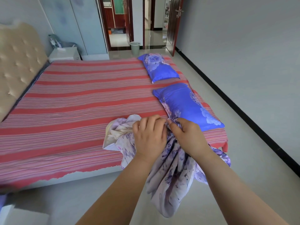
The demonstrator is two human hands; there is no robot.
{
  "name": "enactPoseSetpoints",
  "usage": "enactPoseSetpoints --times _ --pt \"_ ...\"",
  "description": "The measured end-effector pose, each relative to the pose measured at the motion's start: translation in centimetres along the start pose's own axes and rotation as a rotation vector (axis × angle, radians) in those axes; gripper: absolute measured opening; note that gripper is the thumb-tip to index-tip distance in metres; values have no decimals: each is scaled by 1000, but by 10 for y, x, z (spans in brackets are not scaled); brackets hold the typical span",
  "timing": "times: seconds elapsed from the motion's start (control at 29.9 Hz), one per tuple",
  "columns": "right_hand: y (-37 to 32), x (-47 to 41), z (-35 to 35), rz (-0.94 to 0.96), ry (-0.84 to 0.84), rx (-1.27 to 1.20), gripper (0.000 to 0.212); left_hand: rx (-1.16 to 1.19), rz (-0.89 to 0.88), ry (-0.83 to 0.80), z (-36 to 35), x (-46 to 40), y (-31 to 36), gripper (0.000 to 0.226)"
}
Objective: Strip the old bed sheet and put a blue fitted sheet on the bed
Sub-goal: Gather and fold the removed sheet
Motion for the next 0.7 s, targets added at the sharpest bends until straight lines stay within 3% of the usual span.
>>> enactPoseSetpoints --times 0.23,0.43,0.5,0.63,0.7 --pt "-4 1 -3 17 12 5 50 -66 110 -282 -8 4 -10 26" --pt "-5 3 -4 47 11 49 50 31 388 -441 -18 26 -54 15" --pt "-3 0 4 28 41 36 50 20 542 -509 -21 41 -87 23" --pt "4 -10 21 -8 106 -10 50 -33 682 -550 -19 69 -143 29" --pt "4 -12 25 -5 126 -27 50 64 735 -530 -24 80 -148 25"
Point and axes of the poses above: each hand's wrist, its own x-axis away from the middle knuckle, its own z-axis out of the back of the hand, y = z × x, the point moved 6 cm from there along -x, towards the middle knuckle, and after that the axes turned 12 degrees about -z, right-handed, at the moved point
